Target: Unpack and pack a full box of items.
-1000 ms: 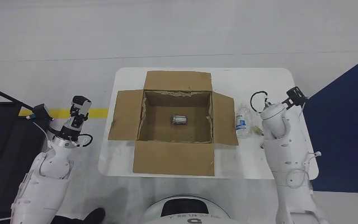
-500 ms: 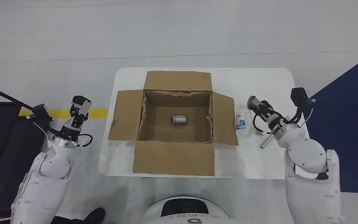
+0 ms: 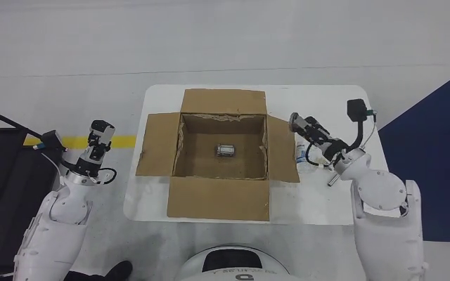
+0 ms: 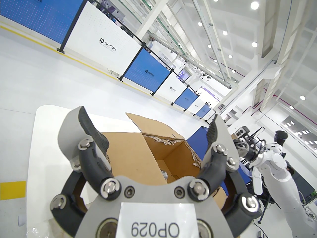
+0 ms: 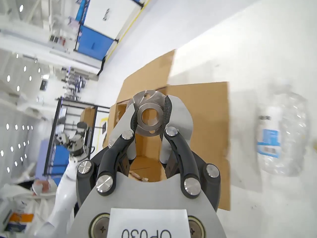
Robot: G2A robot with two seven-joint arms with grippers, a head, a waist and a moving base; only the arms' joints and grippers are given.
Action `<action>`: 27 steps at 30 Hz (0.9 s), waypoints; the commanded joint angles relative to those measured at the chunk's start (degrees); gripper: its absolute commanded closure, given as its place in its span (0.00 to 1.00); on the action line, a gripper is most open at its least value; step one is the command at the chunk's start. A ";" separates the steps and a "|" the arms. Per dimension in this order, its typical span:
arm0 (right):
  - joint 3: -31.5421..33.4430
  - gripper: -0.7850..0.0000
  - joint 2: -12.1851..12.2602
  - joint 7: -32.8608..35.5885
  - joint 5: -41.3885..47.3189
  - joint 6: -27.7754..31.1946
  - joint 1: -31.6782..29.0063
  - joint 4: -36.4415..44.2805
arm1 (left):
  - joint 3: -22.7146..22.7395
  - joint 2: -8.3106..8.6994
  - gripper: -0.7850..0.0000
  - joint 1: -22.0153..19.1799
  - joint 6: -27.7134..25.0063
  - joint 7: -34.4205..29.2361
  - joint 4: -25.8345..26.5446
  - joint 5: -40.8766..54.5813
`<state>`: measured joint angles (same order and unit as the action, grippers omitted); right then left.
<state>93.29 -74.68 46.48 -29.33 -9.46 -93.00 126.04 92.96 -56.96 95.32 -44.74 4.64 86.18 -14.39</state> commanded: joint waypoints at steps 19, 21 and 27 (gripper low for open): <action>-45.89 1.00 -3.11 21.24 -43.57 -2.56 31.72 -21.41 | 0.00 0.00 0.00 0.00 0.00 0.00 0.00 0.00; -48.66 1.00 -3.80 22.62 -46.14 -3.23 33.49 -24.52 | 0.00 0.00 0.00 0.00 0.00 0.00 0.00 0.00; -53.18 1.00 -5.76 25.80 -53.82 -9.02 37.10 -31.22 | 0.00 0.00 0.00 0.00 0.00 0.00 0.00 0.00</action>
<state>40.66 -80.11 71.62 -82.14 -17.30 -56.38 95.72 92.96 -56.96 95.32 -44.74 4.64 86.18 -14.39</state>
